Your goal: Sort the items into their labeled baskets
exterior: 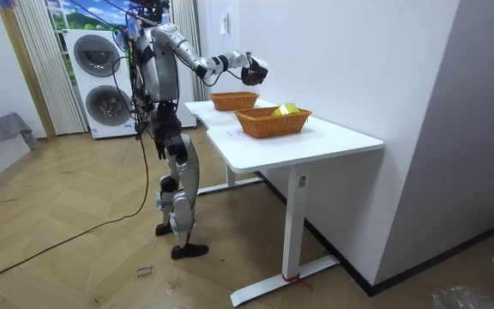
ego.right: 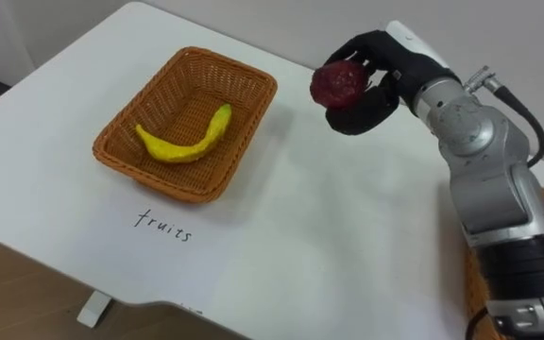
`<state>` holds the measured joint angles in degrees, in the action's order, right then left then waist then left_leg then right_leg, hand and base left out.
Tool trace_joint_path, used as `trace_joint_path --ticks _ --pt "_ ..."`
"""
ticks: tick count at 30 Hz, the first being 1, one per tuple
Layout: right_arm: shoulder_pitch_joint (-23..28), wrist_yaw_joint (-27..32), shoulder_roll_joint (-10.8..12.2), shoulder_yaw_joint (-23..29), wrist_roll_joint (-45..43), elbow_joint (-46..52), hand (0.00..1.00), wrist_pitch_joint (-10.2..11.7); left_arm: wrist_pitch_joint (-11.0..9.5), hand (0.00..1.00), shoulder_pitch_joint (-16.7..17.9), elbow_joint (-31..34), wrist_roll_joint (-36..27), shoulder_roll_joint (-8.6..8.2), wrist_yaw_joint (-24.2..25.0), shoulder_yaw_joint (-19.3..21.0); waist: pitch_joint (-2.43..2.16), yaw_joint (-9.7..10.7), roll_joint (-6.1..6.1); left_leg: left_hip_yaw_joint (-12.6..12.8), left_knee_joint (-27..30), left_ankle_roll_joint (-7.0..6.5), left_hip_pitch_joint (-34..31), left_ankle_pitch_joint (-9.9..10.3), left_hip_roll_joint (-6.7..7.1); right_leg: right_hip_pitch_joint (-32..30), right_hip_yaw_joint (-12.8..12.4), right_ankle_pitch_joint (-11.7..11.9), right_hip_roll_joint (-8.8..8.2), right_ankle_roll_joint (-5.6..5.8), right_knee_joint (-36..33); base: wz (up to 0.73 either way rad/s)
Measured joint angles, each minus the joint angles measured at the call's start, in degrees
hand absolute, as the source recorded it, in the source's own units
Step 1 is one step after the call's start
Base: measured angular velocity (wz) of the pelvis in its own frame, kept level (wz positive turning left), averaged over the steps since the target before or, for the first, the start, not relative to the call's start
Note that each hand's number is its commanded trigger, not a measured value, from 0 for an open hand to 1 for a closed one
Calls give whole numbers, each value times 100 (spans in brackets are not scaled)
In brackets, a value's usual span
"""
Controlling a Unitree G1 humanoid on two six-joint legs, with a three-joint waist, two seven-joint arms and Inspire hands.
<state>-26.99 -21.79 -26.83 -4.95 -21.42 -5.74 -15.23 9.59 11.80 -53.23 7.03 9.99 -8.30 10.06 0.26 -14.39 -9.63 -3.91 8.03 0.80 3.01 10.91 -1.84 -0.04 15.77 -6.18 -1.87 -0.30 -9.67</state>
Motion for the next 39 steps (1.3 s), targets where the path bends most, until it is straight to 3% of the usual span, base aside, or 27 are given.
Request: trace_joint_path --ticks 6,11,16,19,24,26,33,34,35,36,37,39 --pt "-89 27 8 -9 47 233 100 -90 39 0 165 -3 0 20 -1 45 38 -77 -85 -58 13 0 -5 -1 11 21 12 -35 -7 -1 -12 4" --pt "-352 254 72 -338 129 190 100 -91 51 0 154 -23 -9 13 -122 -149 93 -298 -177 -101 44 1 -17 -1 9 21 33 -38 -1 -1 0 1" --pt "-358 284 281 -786 111 174 100 -96 51 0 145 -35 2 63 -170 -254 90 -370 -256 -285 54 1 -103 0 15 29 241 -38 -19 -1 0 20" --pt "-493 310 380 -981 129 -176 100 -98 91 0 154 -27 2 63 -170 -265 87 -530 -263 -320 54 0 -105 -1 15 44 305 -38 -25 -1 1 7" --pt "-570 434 597 -1026 124 -475 100 -112 157 0 174 -22 51 64 -188 -261 72 -688 -284 -376 57 0 -106 -1 16 73 326 -38 -27 0 4 7" --pt "-569 438 658 -1060 83 -516 100 -113 202 0 165 -3 270 23 -187 -248 102 -816 -246 -373 45 0 -60 -1 15 109 325 -40 -23 2 14 0" --pt "-576 399 800 -1442 82 -576 100 -182 319 0 110 16 274 2 -97 -257 111 -973 -257 -458 34 7 -74 3 18 153 427 -66 -29 41 12 6" --pt "-588 373 878 -1467 82 -651 89 -182 335 0 120 16 274 1 -97 -266 111 -973 -257 -491 43 8 -80 4 27 165 452 -80 -38 54 11 13" --pt "-598 325 915 -1485 82 -726 62 -190 360 0 126 16 270 -2 -97 -296 112 -979 -256 -517 58 8 -86 4 42 177 476 -91 -51 54 13 14" --pt "-600 317 917 -1512 82 -748 27 -197 374 0 133 16 267 -1 -97 -317 113 -990 -255 -536 61 7 -87 4 50 185 481 -98 -58 58 13 13" --pt "-602 302 917 -1568 83 -788 0 -201 393 0 156 19 267 6 -102 -353 113 -993 -256 -563 65 7 -89 4 60 197 484 -107 -65 65 11 10" --pt "-607 284 920 -1641 79 -838 0 -215 424 0 186 34 267 5 -111 -353 114 -1013 -264 -576 70 7 -97 4 63 199 487 -109 -67 67 12 4"
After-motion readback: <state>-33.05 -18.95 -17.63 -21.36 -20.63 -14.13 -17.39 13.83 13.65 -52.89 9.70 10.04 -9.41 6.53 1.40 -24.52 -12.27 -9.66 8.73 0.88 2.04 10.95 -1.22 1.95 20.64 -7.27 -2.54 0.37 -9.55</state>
